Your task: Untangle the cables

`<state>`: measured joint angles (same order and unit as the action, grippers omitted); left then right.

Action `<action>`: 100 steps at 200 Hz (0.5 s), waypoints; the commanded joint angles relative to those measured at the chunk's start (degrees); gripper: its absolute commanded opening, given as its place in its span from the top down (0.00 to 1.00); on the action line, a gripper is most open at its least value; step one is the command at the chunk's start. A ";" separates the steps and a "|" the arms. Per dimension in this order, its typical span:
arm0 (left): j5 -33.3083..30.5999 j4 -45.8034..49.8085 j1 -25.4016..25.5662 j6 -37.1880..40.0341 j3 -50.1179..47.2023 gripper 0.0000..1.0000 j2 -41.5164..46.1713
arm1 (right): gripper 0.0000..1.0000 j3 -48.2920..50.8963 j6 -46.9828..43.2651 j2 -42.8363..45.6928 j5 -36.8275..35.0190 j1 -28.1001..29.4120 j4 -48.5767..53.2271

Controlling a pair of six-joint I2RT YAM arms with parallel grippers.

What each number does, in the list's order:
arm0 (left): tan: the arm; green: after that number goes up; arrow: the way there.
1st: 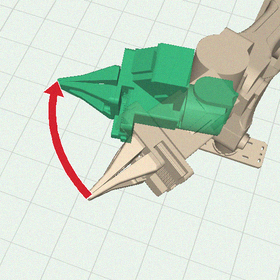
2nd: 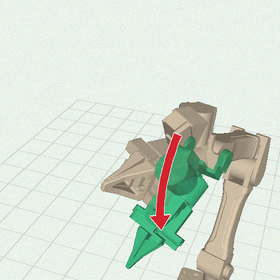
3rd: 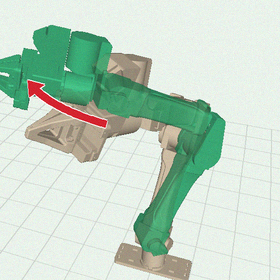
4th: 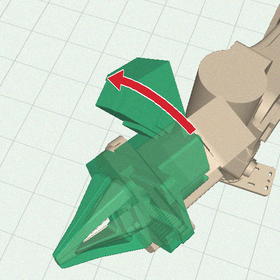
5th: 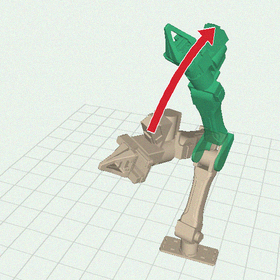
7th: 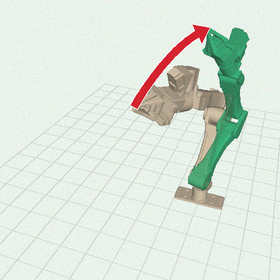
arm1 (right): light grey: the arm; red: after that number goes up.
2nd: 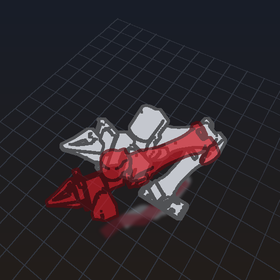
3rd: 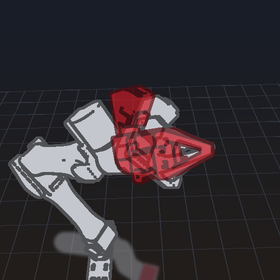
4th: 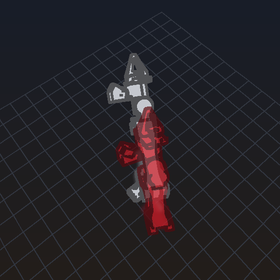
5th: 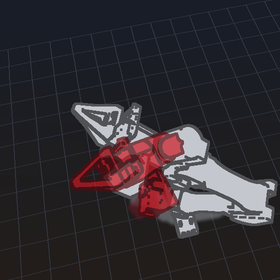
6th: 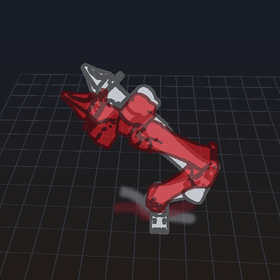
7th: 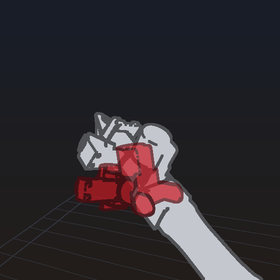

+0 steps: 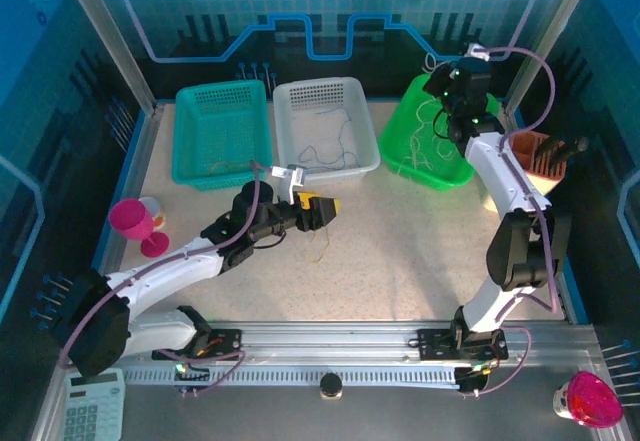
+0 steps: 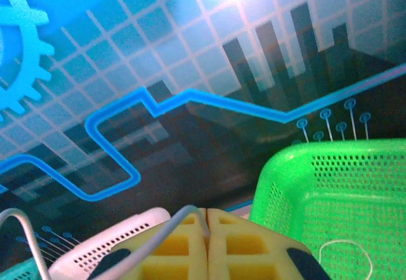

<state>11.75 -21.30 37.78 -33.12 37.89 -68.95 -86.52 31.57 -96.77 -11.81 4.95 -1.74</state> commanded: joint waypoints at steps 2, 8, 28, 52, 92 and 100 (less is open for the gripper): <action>-0.89 -1.70 0.23 -0.80 0.08 0.23 0.67 | 1.00 1.92 -1.25 -1.04 -2.75 1.13 -0.86; -0.93 -1.78 0.23 -0.78 0.06 0.23 0.73 | 1.00 2.28 -1.17 -1.22 -2.98 1.22 -0.69; -1.03 -1.68 0.24 -0.98 -0.18 0.23 1.15 | 1.00 2.71 -1.21 -2.72 -4.53 1.25 0.67; -1.49 -1.38 0.24 -1.07 -0.51 0.23 1.89 | 1.00 -0.17 -1.36 -6.13 -8.16 0.99 6.10; -1.73 -1.21 0.25 -1.26 -1.20 0.23 3.37 | 0.53 -7.86 1.96 -14.04 -9.14 -1.67 20.27; -1.77 -1.07 0.27 -1.25 -1.39 0.23 3.79 | 0.41 -8.23 3.11 -14.54 -8.12 -2.40 22.15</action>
<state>11.09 -21.30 37.78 -34.17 37.36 -67.33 -91.13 31.88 -108.68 -18.92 4.89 10.22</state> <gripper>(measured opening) 0.773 0.394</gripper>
